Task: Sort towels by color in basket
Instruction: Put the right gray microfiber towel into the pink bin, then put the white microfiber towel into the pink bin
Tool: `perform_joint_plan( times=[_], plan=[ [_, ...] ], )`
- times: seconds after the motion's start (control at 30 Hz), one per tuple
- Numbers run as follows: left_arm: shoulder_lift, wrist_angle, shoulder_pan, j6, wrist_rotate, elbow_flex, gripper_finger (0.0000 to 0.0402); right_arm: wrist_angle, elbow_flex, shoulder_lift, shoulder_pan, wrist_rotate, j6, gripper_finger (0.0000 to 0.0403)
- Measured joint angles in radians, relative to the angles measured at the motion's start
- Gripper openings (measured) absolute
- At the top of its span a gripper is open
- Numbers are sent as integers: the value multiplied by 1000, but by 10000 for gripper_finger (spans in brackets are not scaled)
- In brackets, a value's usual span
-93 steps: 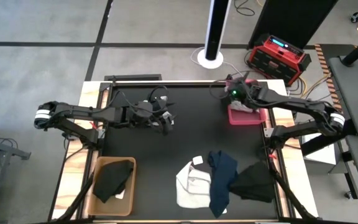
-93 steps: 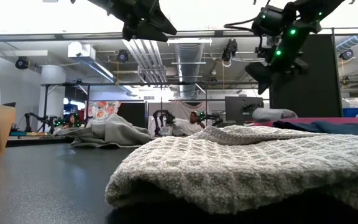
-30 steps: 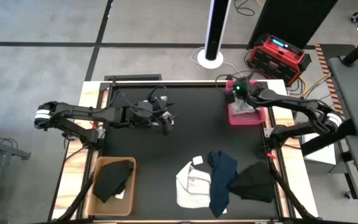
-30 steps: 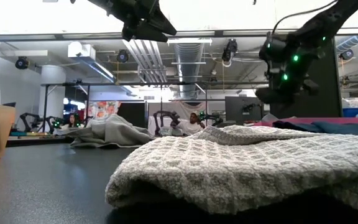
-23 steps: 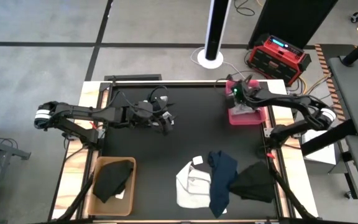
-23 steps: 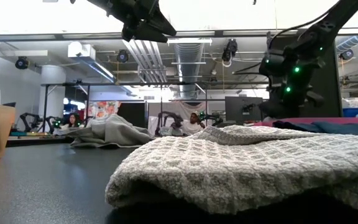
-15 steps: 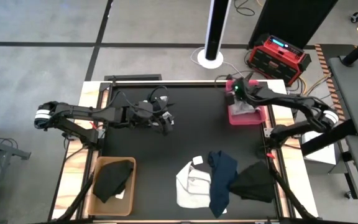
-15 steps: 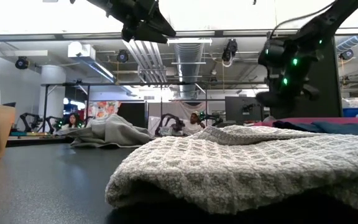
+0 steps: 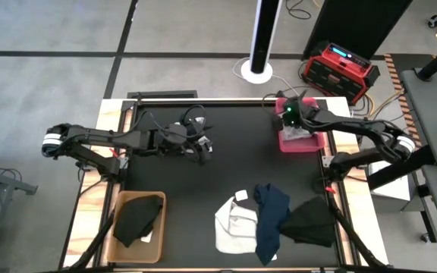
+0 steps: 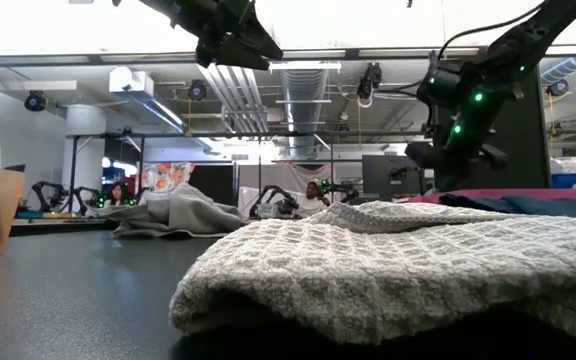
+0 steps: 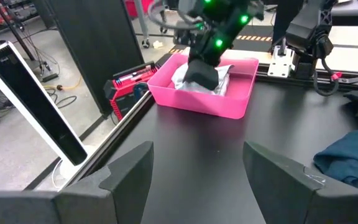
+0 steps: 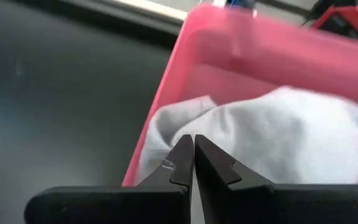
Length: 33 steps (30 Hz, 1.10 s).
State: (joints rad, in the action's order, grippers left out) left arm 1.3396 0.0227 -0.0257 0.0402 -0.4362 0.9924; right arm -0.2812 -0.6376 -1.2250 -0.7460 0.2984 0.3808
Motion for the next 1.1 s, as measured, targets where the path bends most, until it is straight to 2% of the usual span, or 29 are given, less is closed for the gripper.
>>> perform_joint_plan(
  times=[0.17, 0.3, 0.63, 0.87, 1.1],
  plan=[
    [0, 1, 0, 4, 0, 0, 232, 8, 6, -68, 0, -3, 12, 9],
    [0, 2, 0, 4, 0, 0, 232, 13, 2, -71, 0, -3, 1, 9],
    [0, 45, 47, 23, 4, 0, 232, -205, -83, 166, 72, -2, 1, 9],
    [0, 61, 157, 62, 4, 0, 232, -238, -80, 338, 263, -1, 13, 9],
    [7, 66, 295, 136, 3, 0, 232, -238, -78, 367, 549, 28, 66, 9]
  ],
)
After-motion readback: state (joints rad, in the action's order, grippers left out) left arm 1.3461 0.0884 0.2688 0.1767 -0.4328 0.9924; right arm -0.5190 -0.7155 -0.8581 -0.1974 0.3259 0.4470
